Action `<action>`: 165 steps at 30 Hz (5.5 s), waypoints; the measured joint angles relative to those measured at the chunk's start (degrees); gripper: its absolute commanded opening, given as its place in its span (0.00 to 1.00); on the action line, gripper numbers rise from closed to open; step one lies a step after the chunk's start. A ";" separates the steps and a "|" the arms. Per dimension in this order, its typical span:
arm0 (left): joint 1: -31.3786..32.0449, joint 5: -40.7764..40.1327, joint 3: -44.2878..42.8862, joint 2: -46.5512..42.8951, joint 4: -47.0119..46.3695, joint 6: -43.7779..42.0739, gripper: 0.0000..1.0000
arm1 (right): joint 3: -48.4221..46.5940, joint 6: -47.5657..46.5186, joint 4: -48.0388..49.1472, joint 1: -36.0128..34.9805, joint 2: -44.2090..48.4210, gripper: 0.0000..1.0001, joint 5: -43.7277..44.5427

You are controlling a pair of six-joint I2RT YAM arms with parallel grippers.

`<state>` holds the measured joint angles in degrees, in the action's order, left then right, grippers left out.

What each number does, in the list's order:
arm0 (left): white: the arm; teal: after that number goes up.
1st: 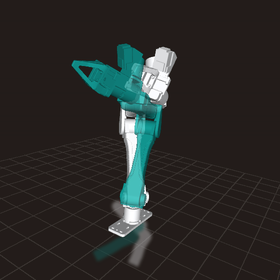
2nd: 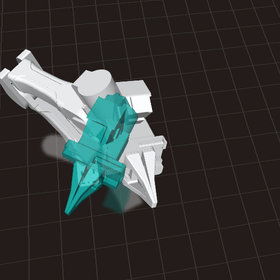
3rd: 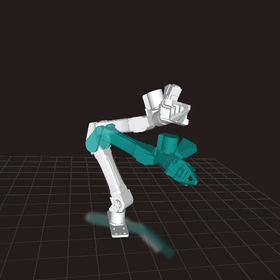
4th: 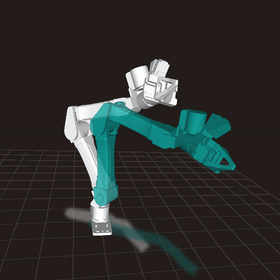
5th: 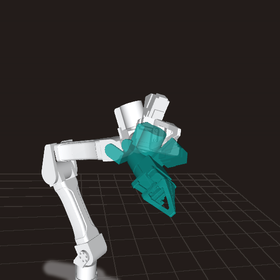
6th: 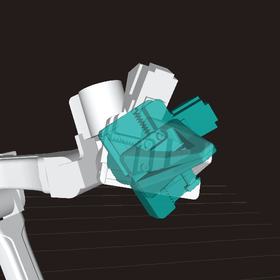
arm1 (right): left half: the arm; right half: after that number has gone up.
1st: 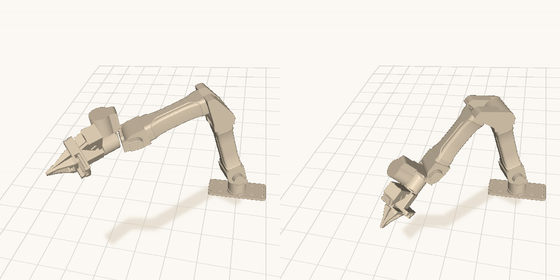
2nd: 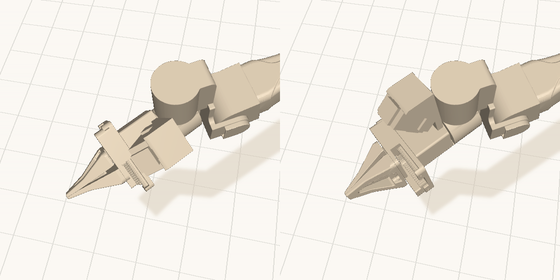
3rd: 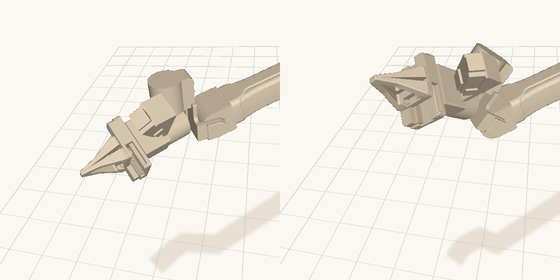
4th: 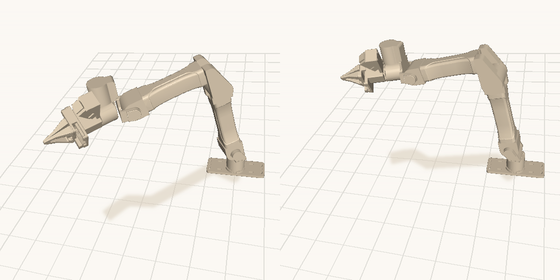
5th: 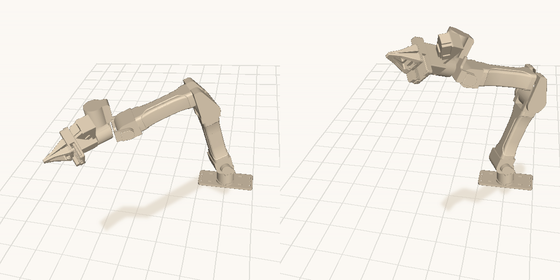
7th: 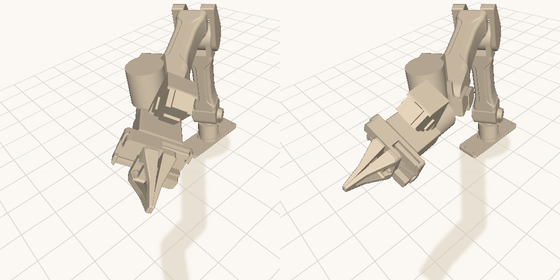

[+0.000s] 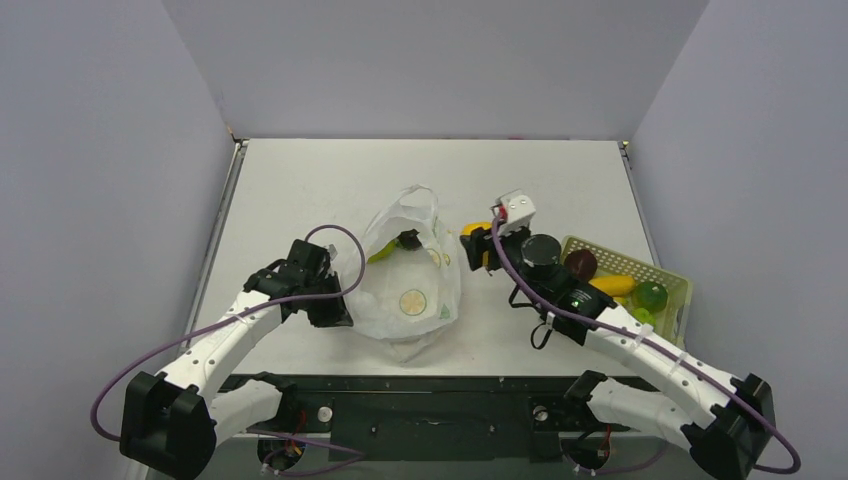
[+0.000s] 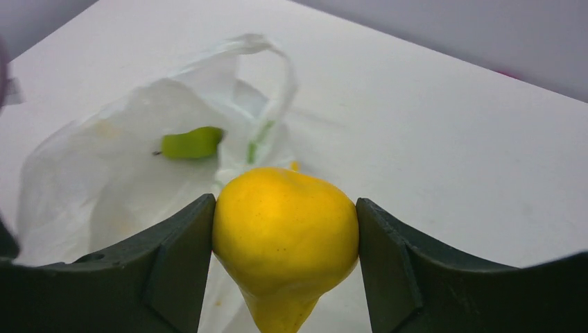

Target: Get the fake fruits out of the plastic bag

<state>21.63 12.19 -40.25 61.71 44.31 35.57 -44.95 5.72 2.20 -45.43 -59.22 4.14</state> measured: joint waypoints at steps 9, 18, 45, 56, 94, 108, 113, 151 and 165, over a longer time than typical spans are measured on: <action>-0.37 0.02 0.00 -0.04 -0.33 0.02 0.00 | 4.24 5.60 -10.10 13.86 8.52 0.00 26.05; -0.37 0.20 0.00 -0.04 -0.61 0.13 0.00 | 5.49 15.50 -22.73 31.52 6.03 0.00 39.30; -0.37 1.92 2.34 -4.98 -0.81 0.24 0.00 | 2.45 11.82 -22.40 43.89 -13.44 0.76 32.37; -0.37 2.86 3.30 -5.90 -0.87 0.22 0.00 | -2.51 11.37 -26.40 40.22 -7.58 0.86 33.94; -0.37 4.39 -7.98 -5.55 3.19 -1.73 0.00 | -19.45 -14.29 8.07 -6.05 -45.35 0.80 6.69; -0.74 4.57 -8.00 -5.44 4.57 -1.49 0.00 | -27.28 -24.41 8.74 -5.33 -55.04 0.83 13.60; -0.85 4.48 -8.00 -5.44 5.64 -1.49 0.00 | -32.04 -25.46 8.02 -4.70 -60.30 0.82 15.21; -0.81 -0.94 -8.76 -7.41 9.14 -4.09 0.36 | -12.66 -5.86 -0.63 -6.27 -34.86 0.04 -17.62; -0.83 -10.58 -24.02 5.29 -3.30 -12.13 0.50 | -1.60 6.01 4.28 -10.19 -22.05 0.48 -18.14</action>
<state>20.80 1.61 -64.27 67.00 41.01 23.44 -46.54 11.73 6.48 -55.61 -81.28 -14.00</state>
